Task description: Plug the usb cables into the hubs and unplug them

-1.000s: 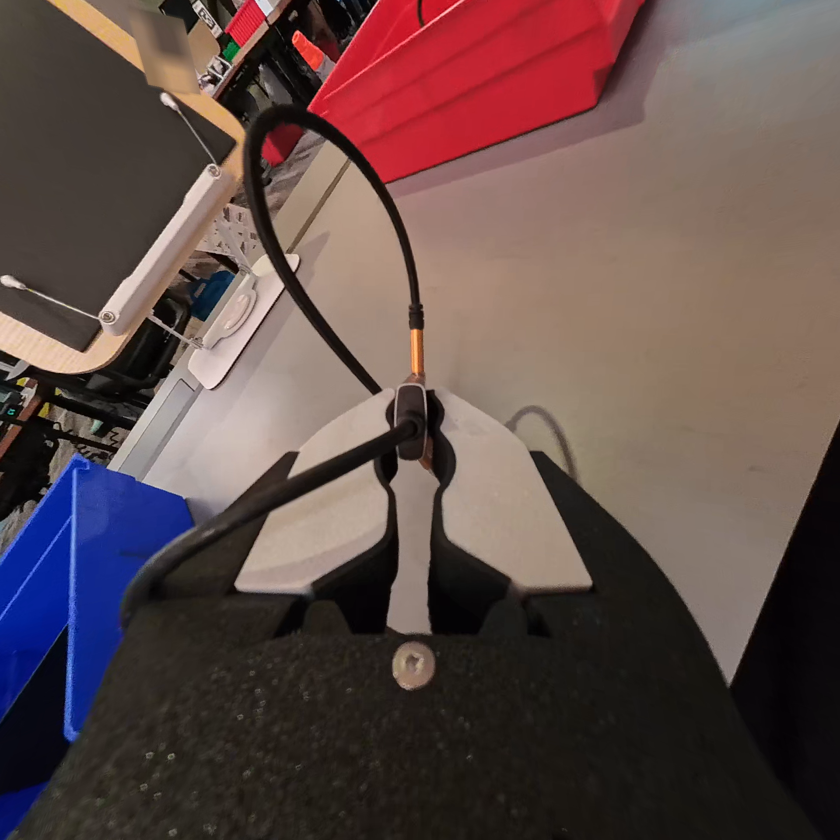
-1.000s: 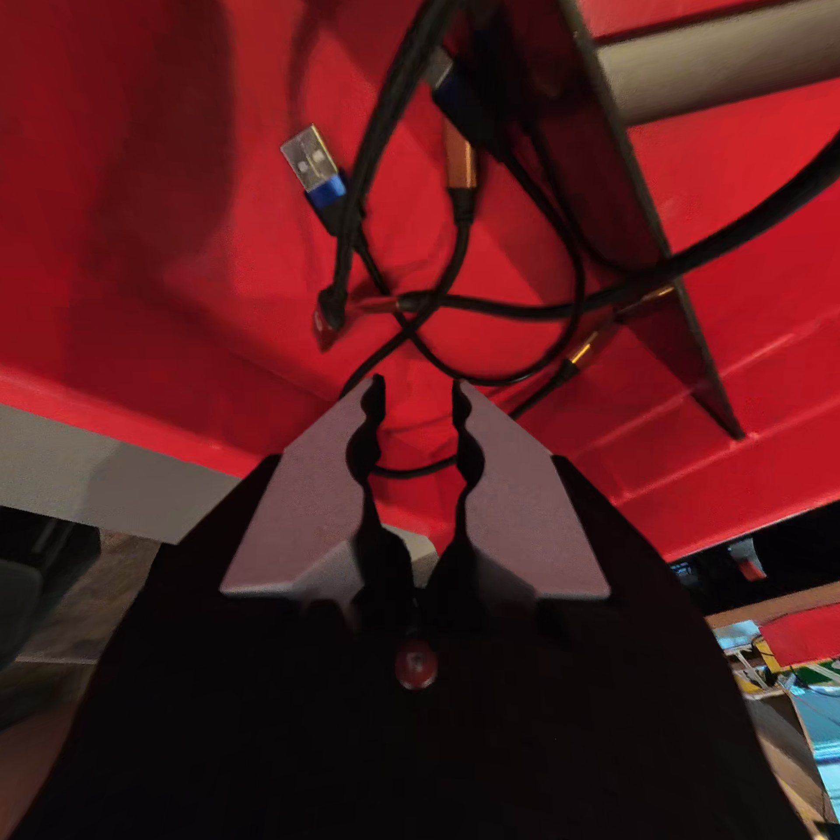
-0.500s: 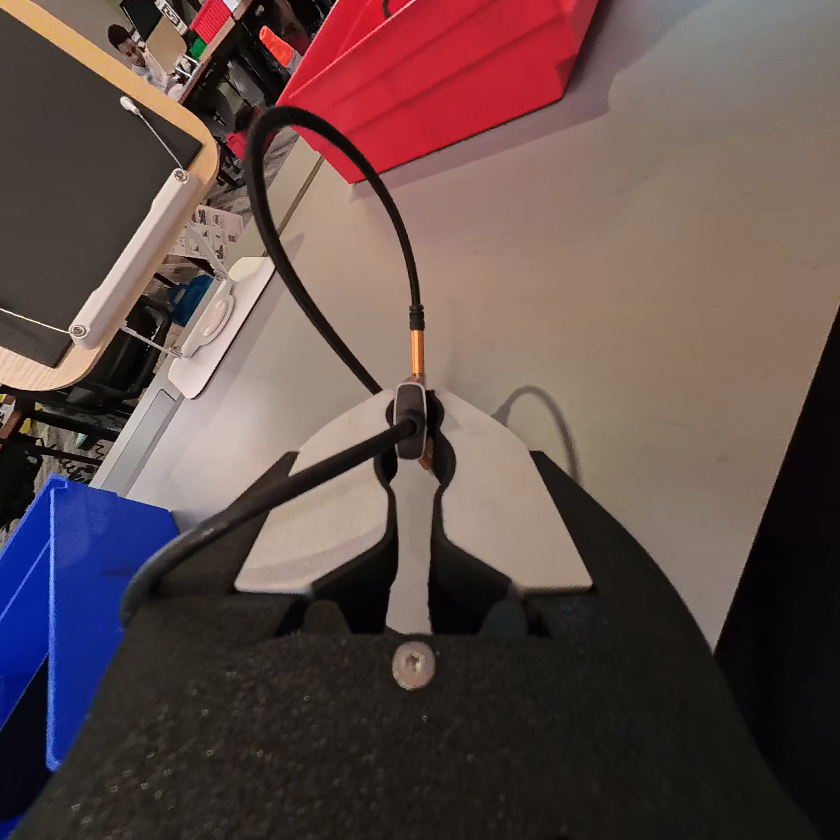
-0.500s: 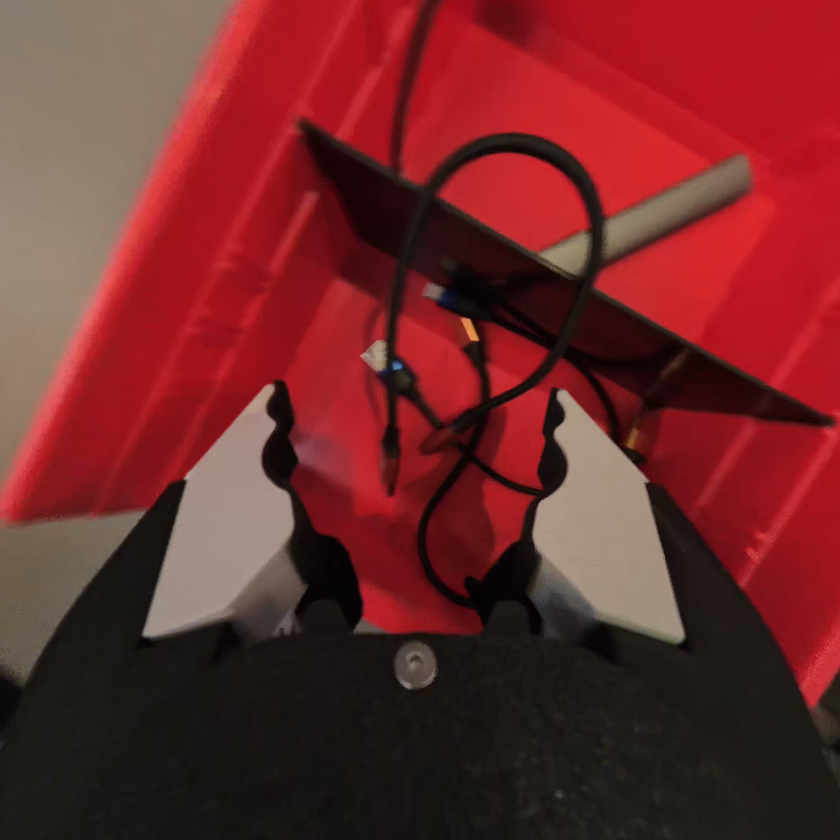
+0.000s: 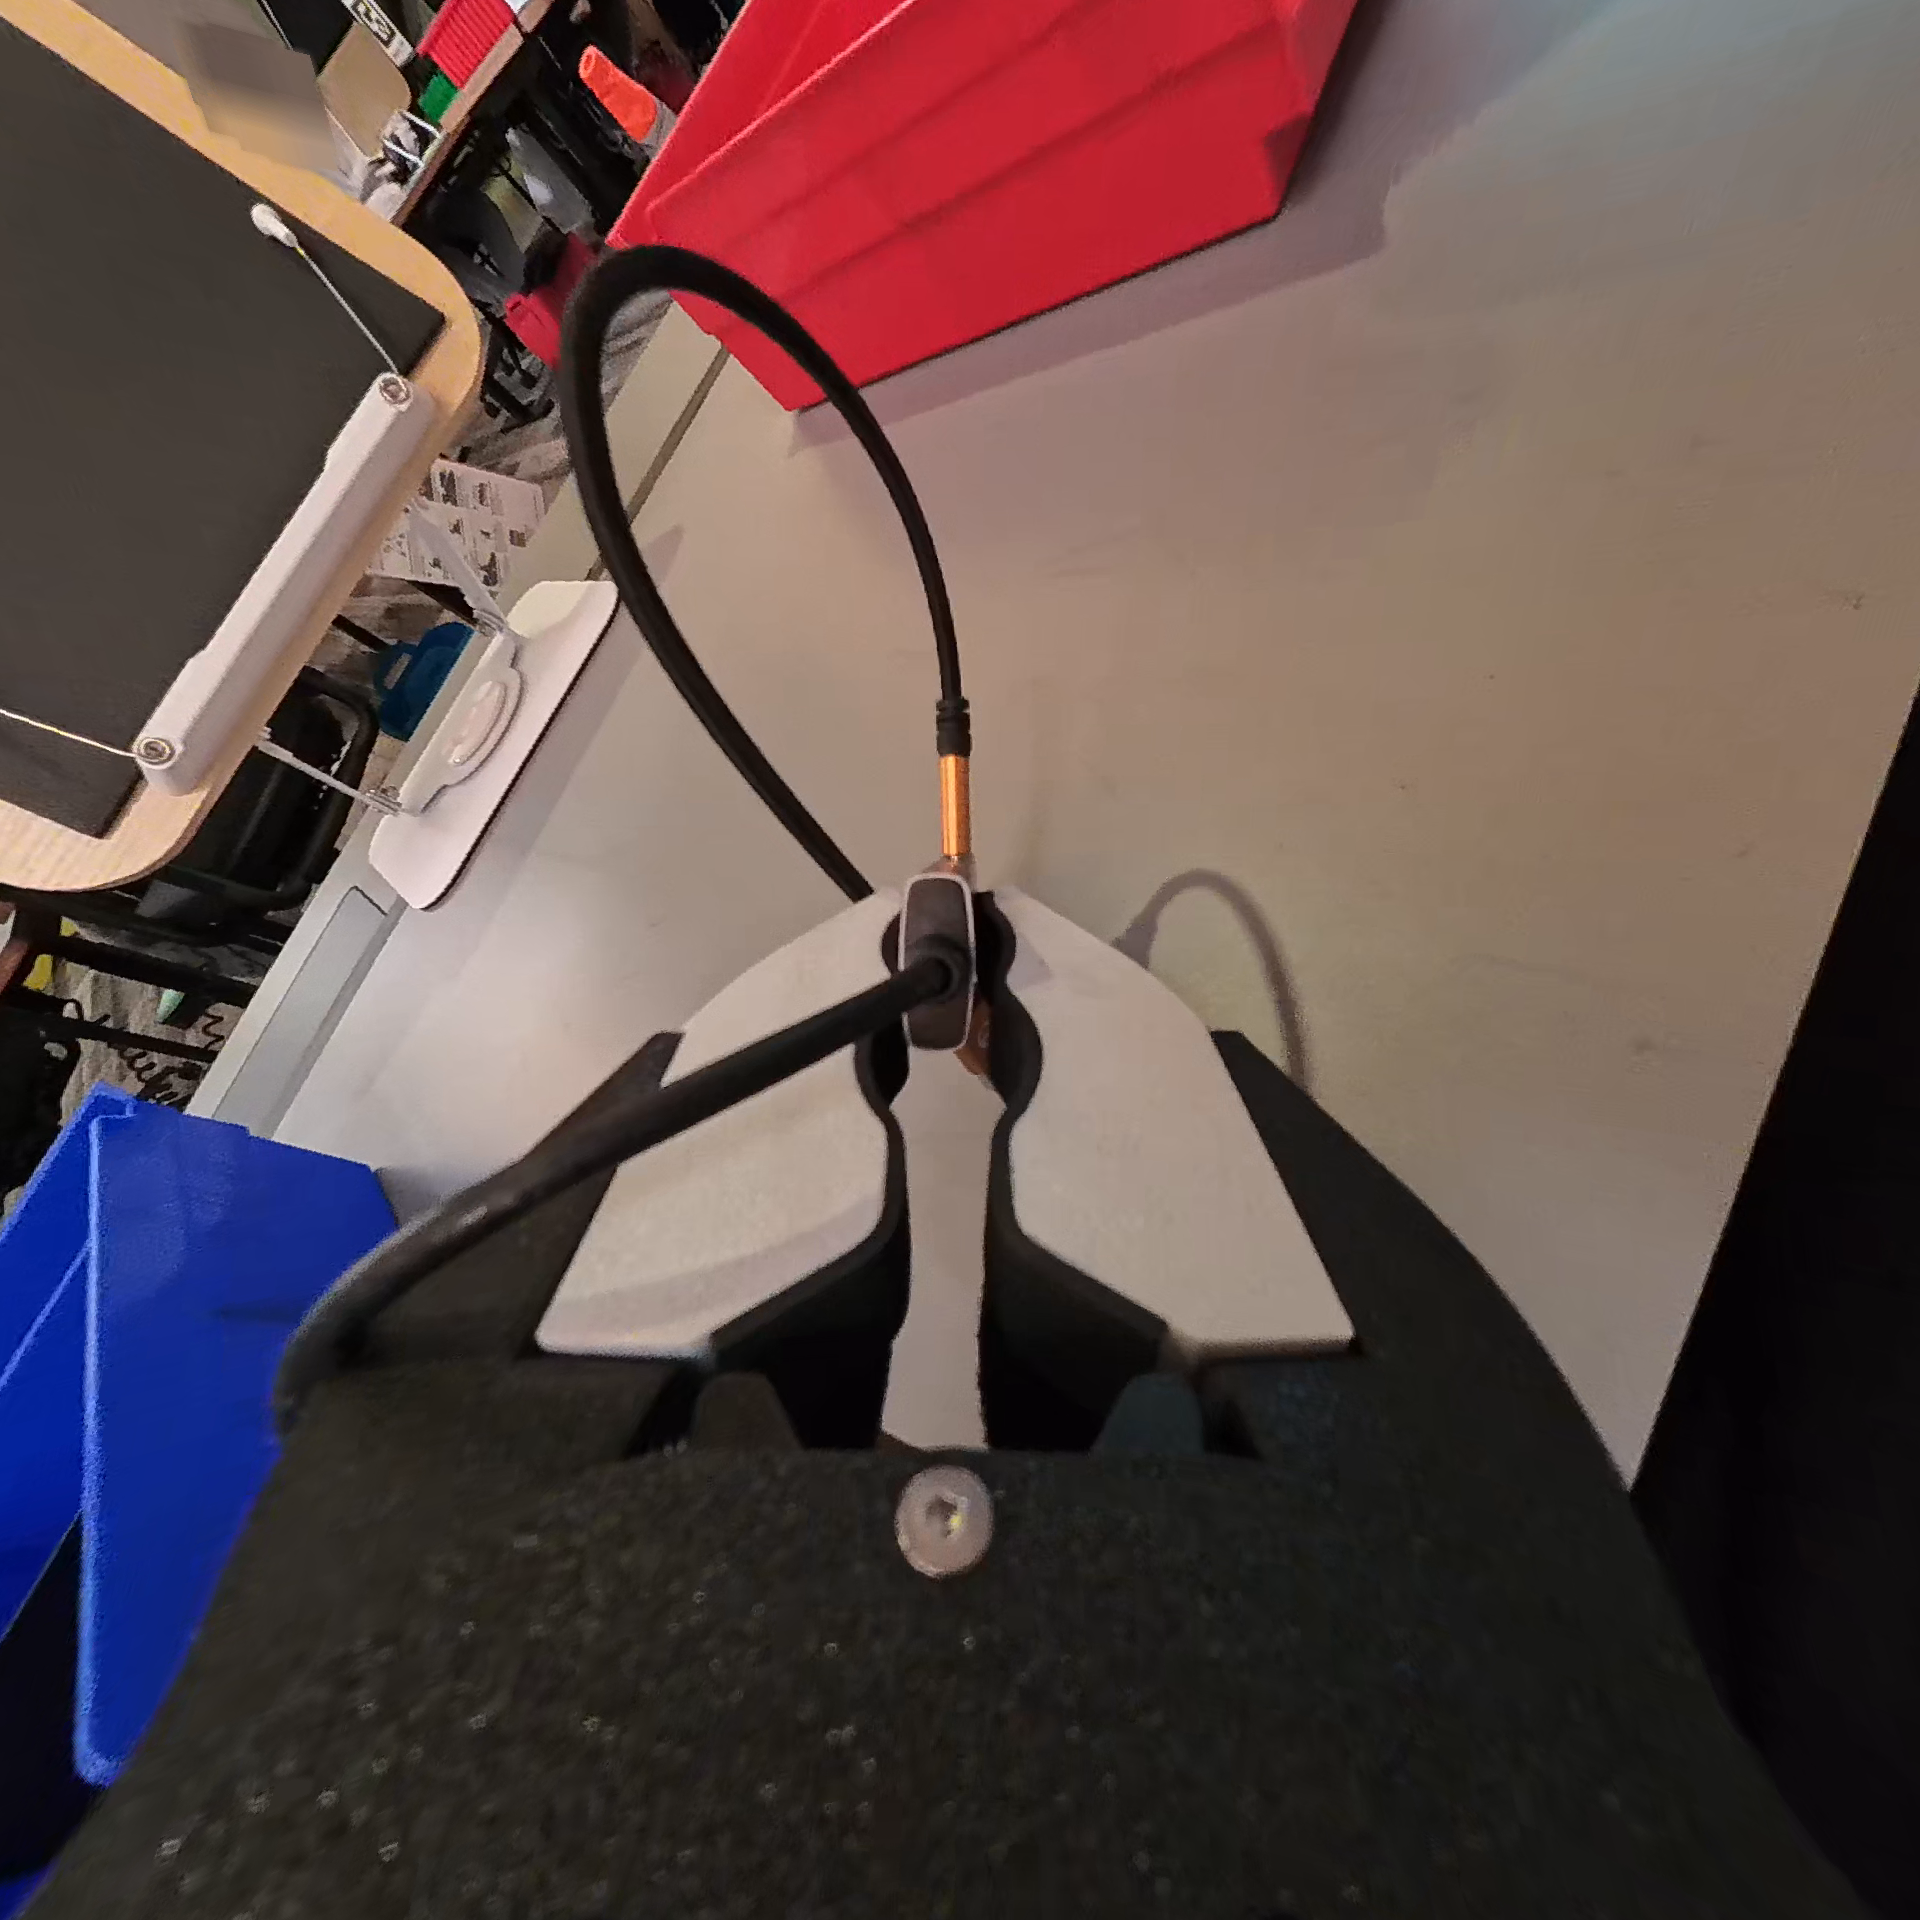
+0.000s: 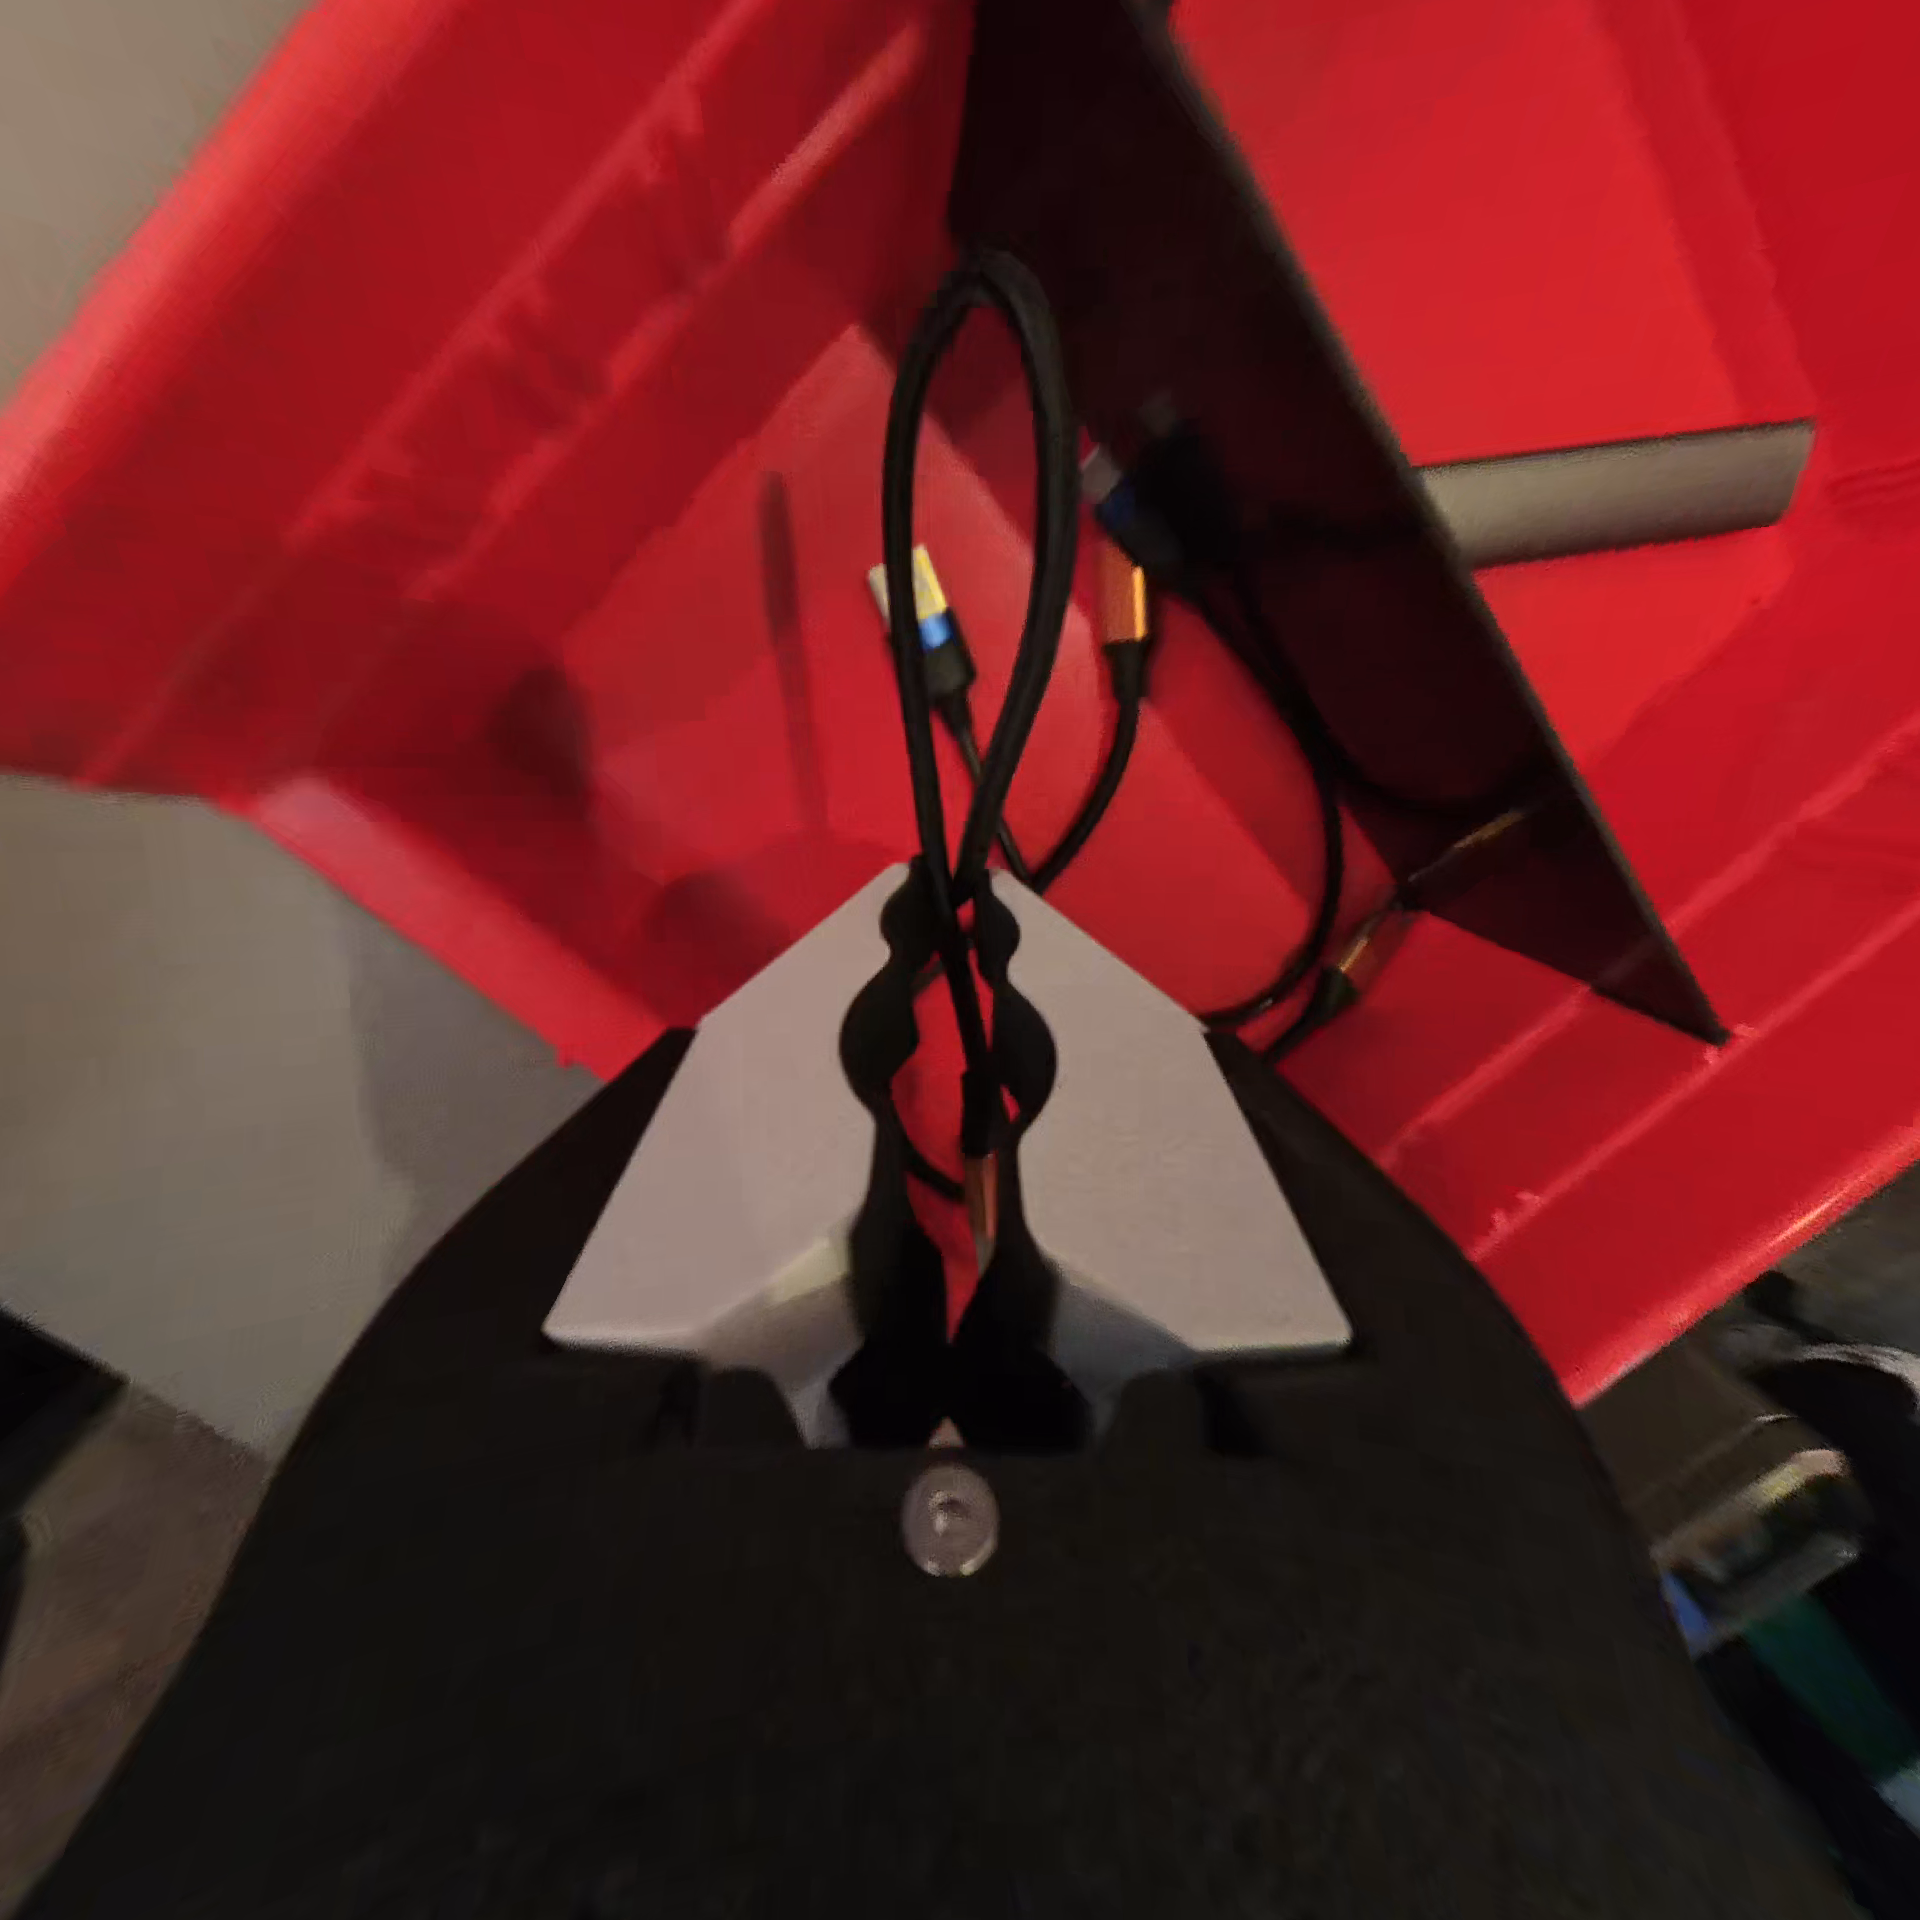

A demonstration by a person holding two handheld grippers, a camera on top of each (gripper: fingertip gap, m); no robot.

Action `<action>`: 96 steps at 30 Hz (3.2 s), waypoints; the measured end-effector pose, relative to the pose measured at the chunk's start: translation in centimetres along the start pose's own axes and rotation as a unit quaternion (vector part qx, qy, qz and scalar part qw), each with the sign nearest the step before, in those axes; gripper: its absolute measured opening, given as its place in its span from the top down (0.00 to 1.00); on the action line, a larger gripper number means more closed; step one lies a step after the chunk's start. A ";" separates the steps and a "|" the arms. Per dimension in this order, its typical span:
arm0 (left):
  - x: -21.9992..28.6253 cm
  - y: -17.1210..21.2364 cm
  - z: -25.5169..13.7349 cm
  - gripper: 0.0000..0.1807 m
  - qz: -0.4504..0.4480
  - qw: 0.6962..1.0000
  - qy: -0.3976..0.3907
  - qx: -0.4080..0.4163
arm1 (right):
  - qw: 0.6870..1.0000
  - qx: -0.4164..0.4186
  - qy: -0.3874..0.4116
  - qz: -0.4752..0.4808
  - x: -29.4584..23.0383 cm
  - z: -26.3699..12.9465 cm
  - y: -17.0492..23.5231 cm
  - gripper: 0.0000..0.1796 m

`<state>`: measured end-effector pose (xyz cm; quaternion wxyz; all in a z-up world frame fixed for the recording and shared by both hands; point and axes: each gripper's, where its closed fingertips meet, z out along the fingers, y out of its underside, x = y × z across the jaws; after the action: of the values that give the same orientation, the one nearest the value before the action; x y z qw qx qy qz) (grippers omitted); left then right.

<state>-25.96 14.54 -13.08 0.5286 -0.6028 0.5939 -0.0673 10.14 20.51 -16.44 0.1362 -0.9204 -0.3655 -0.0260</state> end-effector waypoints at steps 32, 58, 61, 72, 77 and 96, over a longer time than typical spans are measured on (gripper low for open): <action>0.8 -0.9 -0.2 0.95 0.009 1.000 0.005 0.004 | 0.899 0.259 0.029 0.352 0.7 -8.3 -5.1 0.87; 0.8 0.0 0.2 0.95 0.005 1.000 0.010 -0.007 | 0.854 0.435 0.227 0.170 -2.5 -14.4 -10.5 0.71; 0.8 0.1 0.3 0.95 0.004 1.000 0.011 -0.008 | 0.841 0.443 0.283 0.127 -3.2 -15.7 -10.8 0.80; 0.6 0.2 0.2 0.95 0.001 1.000 0.007 -0.008 | 0.823 0.483 0.298 0.017 -8.7 -16.0 -13.9 0.99; 0.3 0.2 0.2 0.95 -0.004 1.000 0.000 -0.007 | 0.813 0.511 0.275 -0.038 -12.8 -14.5 -15.7 1.00; -3.9 -3.0 -2.7 0.95 0.038 0.985 -0.144 0.087 | 0.811 0.536 -0.212 0.105 -26.8 -7.7 -22.5 0.84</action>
<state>-27.04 15.30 -7.68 0.6612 -0.5349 0.5259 -0.0105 -24.37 16.22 -7.74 0.5288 -0.7171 -0.2425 0.3839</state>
